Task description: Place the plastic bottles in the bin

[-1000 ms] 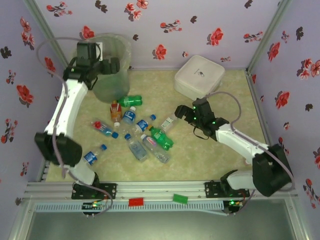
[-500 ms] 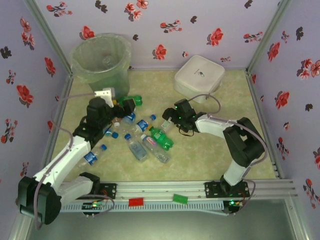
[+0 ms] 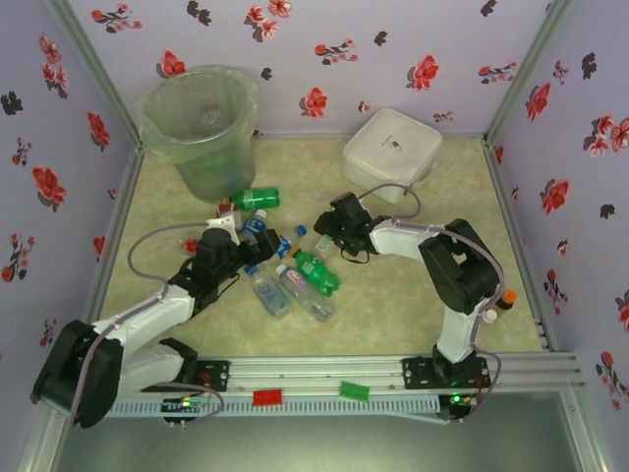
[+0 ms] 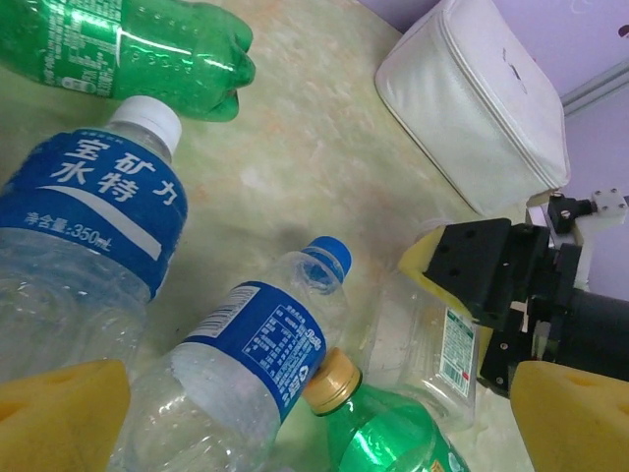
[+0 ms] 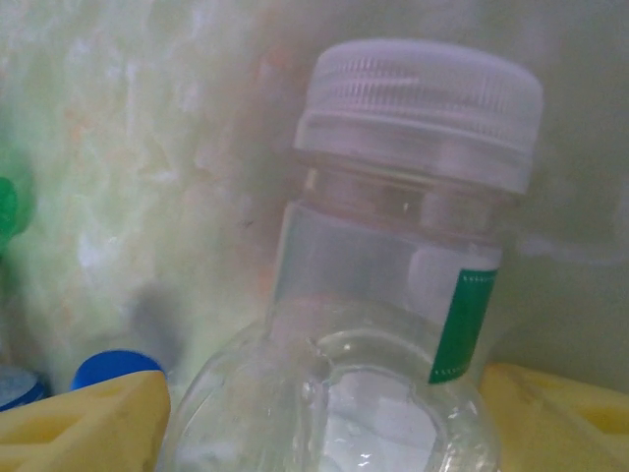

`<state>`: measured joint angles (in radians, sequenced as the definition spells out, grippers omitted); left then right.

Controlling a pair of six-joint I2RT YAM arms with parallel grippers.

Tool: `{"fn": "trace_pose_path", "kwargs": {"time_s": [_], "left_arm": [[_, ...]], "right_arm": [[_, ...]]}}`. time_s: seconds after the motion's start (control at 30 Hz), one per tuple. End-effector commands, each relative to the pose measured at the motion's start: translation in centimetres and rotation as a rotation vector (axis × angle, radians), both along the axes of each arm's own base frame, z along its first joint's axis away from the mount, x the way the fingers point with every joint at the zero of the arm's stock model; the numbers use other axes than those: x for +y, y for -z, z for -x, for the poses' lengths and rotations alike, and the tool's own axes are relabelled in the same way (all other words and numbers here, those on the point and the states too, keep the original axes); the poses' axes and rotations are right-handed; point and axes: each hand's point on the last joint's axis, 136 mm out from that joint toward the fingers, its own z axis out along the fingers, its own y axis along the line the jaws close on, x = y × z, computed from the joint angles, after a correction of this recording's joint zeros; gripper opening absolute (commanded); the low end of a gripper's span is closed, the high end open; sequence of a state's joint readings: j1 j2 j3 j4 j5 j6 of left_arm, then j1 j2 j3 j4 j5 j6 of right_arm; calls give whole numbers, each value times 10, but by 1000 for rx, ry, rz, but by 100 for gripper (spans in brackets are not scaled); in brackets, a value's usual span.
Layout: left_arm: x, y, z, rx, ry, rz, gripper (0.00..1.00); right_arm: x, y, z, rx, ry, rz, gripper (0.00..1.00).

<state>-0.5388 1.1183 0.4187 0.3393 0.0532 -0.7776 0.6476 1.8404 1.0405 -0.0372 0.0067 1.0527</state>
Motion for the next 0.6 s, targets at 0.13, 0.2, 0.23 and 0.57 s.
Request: {"fn": "trace_pose_path", "kwargs": {"time_s": [0.13, 0.2, 0.23, 0.57], "left_arm": [[-6, -12, -11, -38, -17, 33, 100], [-6, -11, -11, -38, -19, 33, 100], [-6, -12, -11, -39, -20, 36, 100], [-29, -36, -6, -99, 115, 73, 100]], "right_arm": [[-7, 15, 1, -2, 40, 68, 73], [-8, 16, 1, -4, 39, 66, 70], [-8, 17, 2, -4, 40, 69, 70], [17, -57, -21, -170, -138, 42, 55]]}}
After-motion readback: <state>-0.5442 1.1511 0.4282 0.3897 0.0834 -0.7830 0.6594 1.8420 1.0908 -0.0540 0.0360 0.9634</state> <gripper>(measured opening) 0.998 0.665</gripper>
